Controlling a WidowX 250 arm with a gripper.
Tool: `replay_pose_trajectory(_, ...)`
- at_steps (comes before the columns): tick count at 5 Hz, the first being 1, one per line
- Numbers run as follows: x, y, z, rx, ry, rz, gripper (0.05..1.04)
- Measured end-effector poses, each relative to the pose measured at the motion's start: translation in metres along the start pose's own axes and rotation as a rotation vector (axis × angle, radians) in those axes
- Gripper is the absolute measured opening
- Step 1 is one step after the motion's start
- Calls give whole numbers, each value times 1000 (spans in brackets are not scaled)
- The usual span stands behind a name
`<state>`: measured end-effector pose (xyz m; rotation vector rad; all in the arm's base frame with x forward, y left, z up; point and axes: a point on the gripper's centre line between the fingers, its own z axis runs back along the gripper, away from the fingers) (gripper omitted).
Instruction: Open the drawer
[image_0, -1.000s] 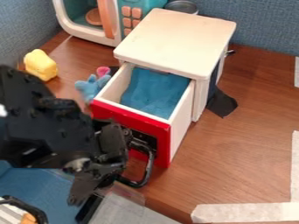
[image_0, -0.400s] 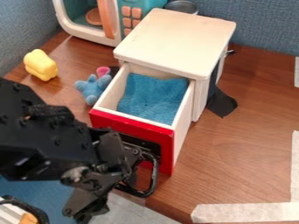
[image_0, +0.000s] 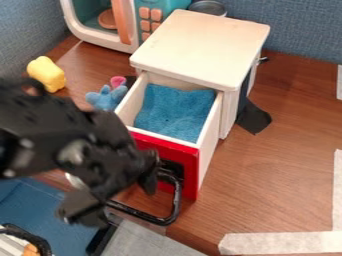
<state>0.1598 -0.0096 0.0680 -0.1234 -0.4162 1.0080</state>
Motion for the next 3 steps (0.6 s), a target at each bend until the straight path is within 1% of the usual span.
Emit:
replay_pose_trajectory(1, 12, 1, 29, -28, 23, -49, 1007)
replay_pose_trajectory(2, 20, 3, 49, 5, 129, -219, 1007)
replay_pose_trajectory(3, 17, 6, 52, 76, 284, -457, 1005)
